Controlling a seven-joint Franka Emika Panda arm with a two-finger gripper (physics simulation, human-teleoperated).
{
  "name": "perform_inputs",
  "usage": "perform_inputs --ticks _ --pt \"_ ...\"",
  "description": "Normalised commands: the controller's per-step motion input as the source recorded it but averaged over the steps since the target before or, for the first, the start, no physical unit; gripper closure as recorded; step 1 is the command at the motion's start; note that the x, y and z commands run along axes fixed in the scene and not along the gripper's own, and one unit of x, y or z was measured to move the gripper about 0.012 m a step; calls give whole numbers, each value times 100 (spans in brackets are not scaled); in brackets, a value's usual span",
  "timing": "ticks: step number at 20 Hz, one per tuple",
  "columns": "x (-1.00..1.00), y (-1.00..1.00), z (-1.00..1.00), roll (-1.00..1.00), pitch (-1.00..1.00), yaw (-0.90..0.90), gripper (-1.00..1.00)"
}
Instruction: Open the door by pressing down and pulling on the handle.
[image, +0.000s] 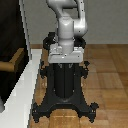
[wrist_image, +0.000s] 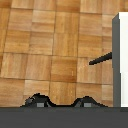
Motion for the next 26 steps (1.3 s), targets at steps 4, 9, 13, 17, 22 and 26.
perform_inputs --ticks 4,9,13,17,22,26 --pt "0 0 0 0 0 0 -100" --pt "0 0 0 0 0 0 -100" --pt "0 0 25 0 0 0 -100" --pt "0 0 100 0 0 0 -100" --pt "0 0 80 0 0 0 -100" --pt "0 0 75 0 0 0 -100"
